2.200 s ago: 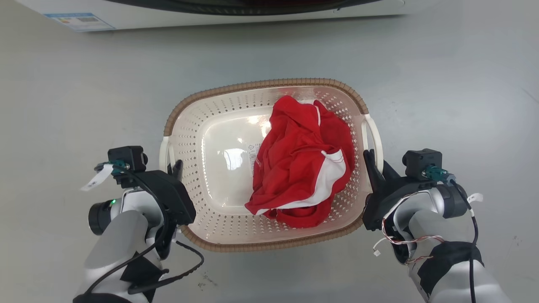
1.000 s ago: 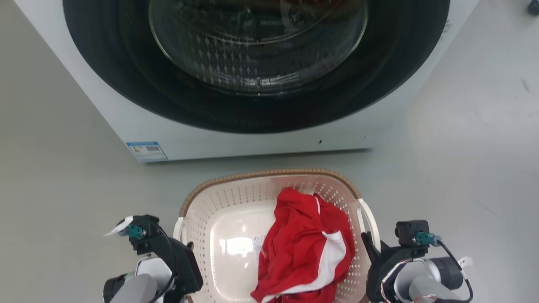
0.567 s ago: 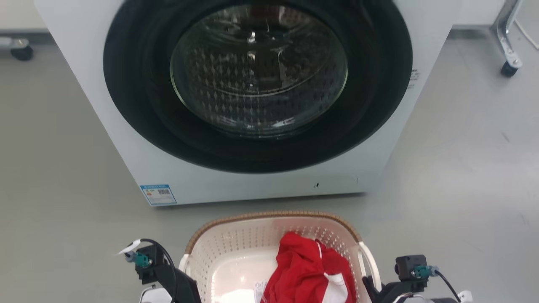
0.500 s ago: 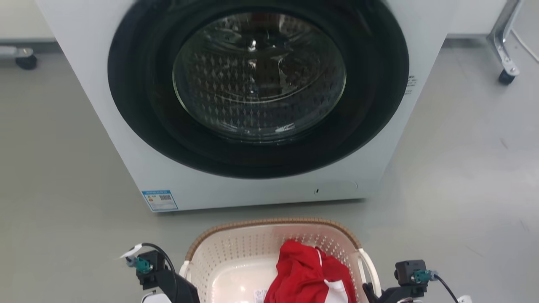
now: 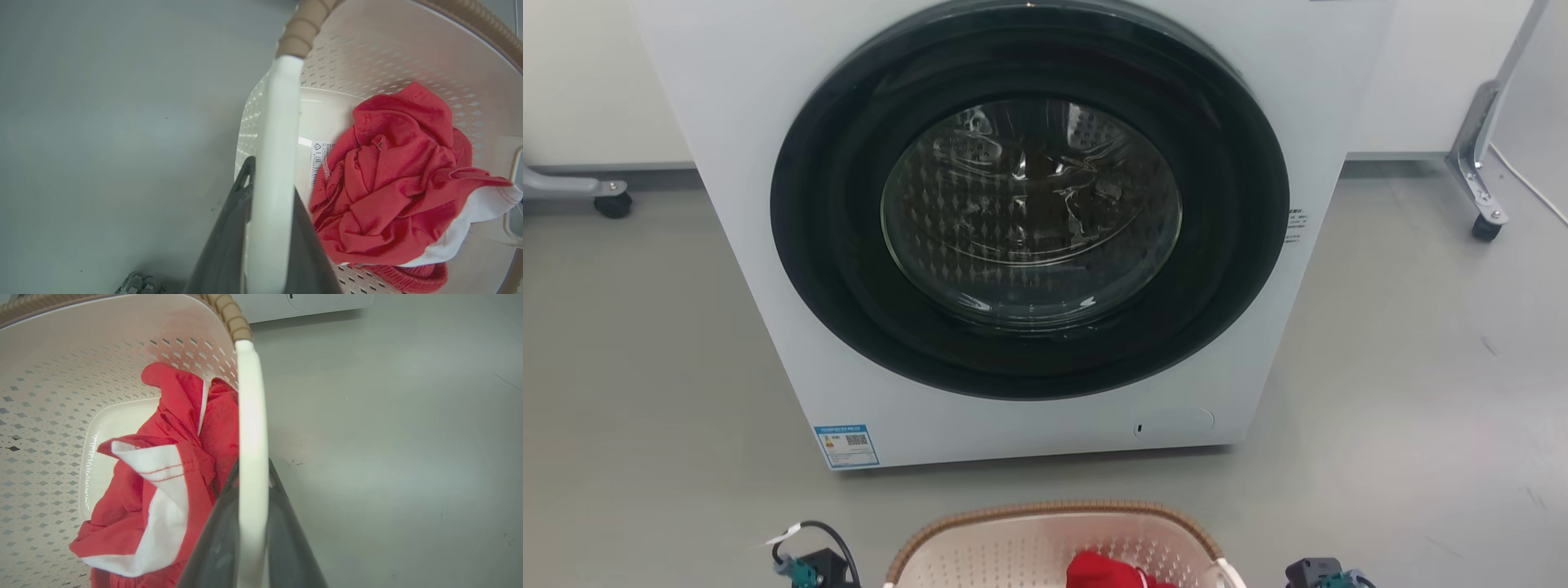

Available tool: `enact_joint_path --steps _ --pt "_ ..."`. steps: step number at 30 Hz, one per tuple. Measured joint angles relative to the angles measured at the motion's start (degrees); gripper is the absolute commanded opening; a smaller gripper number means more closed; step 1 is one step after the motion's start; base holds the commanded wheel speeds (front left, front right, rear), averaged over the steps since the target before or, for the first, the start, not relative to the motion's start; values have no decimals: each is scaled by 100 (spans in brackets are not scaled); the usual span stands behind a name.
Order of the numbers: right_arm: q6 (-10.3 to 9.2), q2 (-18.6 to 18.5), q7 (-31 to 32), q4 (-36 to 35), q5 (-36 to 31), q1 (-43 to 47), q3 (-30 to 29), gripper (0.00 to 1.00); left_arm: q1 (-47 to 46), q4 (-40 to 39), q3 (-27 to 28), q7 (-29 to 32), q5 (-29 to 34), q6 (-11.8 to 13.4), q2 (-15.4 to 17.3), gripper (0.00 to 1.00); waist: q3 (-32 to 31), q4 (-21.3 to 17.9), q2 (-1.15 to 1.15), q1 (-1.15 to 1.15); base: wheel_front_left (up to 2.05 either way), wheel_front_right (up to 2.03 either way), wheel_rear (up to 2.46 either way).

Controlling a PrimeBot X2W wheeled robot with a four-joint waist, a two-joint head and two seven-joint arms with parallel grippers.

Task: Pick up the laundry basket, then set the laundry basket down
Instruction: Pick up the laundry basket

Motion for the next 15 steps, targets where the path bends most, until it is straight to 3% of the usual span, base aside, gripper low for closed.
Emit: enact_joint_path --steps 15 --pt "0 -1 525 -121 334 354 175 0 470 20 -104 308 -214 1 45 0 -325 4 1 0 0 0 0"
